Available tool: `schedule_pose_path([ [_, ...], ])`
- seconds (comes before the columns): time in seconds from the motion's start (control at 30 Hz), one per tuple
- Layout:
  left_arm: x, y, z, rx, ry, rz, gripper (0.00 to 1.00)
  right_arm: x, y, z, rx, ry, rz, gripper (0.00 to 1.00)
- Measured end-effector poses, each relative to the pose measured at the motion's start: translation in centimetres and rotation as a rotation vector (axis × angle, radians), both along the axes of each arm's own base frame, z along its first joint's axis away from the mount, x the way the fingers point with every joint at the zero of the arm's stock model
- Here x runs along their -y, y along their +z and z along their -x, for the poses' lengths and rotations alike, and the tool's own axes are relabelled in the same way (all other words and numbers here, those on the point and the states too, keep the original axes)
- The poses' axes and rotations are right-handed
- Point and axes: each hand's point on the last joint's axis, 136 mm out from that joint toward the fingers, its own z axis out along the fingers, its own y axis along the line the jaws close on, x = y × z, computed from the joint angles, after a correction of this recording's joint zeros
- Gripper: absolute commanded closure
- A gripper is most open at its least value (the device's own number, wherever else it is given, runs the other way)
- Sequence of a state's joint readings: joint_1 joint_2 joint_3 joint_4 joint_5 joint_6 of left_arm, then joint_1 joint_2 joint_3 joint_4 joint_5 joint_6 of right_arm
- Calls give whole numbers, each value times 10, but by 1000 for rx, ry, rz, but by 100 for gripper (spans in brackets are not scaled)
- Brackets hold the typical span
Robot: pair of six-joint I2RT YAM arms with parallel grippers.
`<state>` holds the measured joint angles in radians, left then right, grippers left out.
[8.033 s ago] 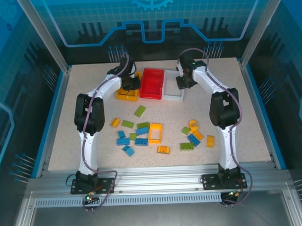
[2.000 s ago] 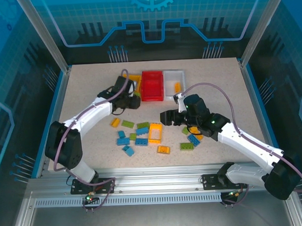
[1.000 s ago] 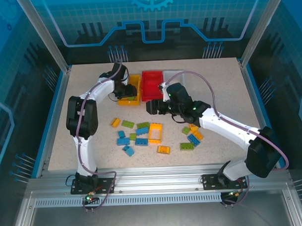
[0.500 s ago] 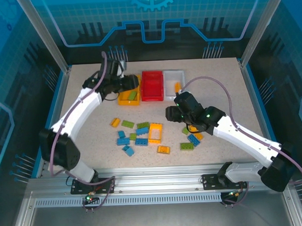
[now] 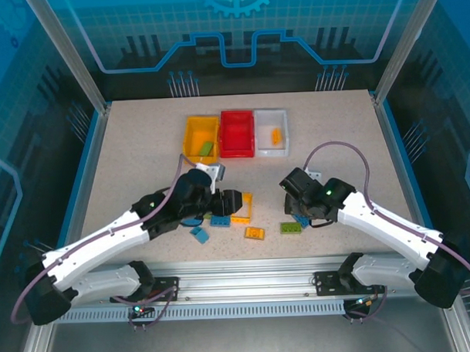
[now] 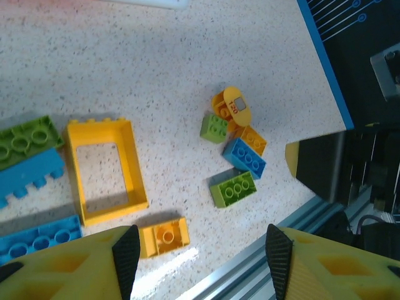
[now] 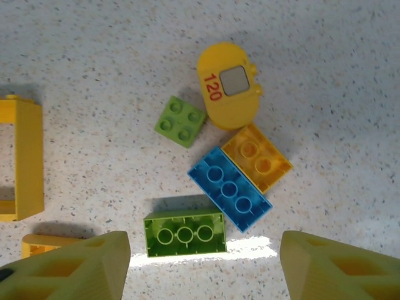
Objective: Sort the legos into containers by color
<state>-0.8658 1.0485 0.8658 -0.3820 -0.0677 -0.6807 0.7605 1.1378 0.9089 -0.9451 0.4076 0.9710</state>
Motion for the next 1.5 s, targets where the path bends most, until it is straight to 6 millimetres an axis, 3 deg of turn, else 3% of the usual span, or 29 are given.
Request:
schedule_pose_path([
  [0.23, -25, 5, 10, 41, 80, 48, 38, 11, -39, 24, -103, -63, -1, 22],
  [0.47, -18, -2, 5, 18, 93, 50, 38, 25, -75, 13, -199, -147, -48, 18],
  [0.6, -12, -8, 2, 9, 88, 41, 38, 21, -87, 6, -237, -136, -112, 13],
  [0.97, 0, -21, 2, -12, 65, 16, 38, 8, -112, -8, -287, -87, -190, 14],
  [1.5, 9, -24, 2, -15, 48, 12, 38, -7, -115, -19, -359, -60, -92, 27],
])
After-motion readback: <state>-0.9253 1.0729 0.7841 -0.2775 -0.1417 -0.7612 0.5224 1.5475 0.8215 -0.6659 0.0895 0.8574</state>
